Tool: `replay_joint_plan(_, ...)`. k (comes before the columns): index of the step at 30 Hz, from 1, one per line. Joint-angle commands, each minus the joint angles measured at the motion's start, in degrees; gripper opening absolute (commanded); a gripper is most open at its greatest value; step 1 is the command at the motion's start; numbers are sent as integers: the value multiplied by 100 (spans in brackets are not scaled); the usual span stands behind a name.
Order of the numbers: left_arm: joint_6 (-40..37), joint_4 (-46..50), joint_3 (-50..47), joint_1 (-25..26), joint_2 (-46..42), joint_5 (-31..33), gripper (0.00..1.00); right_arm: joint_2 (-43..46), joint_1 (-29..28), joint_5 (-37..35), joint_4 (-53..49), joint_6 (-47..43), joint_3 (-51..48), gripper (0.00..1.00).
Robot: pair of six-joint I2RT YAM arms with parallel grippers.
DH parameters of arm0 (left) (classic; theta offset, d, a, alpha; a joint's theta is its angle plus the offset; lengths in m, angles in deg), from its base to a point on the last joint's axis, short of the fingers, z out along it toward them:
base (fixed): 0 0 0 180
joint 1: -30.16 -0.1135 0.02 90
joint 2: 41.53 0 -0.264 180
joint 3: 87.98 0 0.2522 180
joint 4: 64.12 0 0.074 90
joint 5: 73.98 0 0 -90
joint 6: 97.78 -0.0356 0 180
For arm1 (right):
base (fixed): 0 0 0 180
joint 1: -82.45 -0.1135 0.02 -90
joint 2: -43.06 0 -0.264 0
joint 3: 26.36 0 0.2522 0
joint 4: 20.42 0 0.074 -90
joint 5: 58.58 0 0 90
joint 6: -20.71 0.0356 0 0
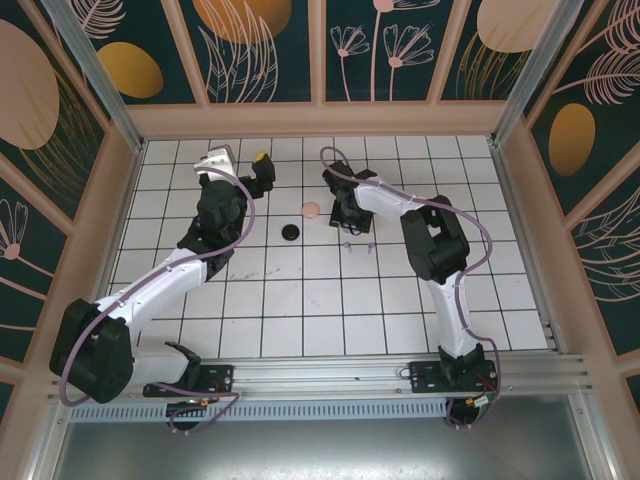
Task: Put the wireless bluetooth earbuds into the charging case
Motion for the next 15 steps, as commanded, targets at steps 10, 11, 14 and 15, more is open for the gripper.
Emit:
replay_joint_plan(10, 76, 50, 103, -28, -51, -176, 99, -210, 93, 355, -39, 772, 0, 63)
replay_joint_plan(11, 81, 64, 110, -27, -46, -182, 99, -219, 100, 364, -37, 809, 14, 63)
replay_joint_plan(14, 104, 100, 128, -28, -23, -222, 99, -273, 102, 388, -45, 843, 67, 62)
replay_joint_plan(15, 111, 115, 136, -28, -3, -227, 99, -280, 105, 390, -46, 859, 76, 61)
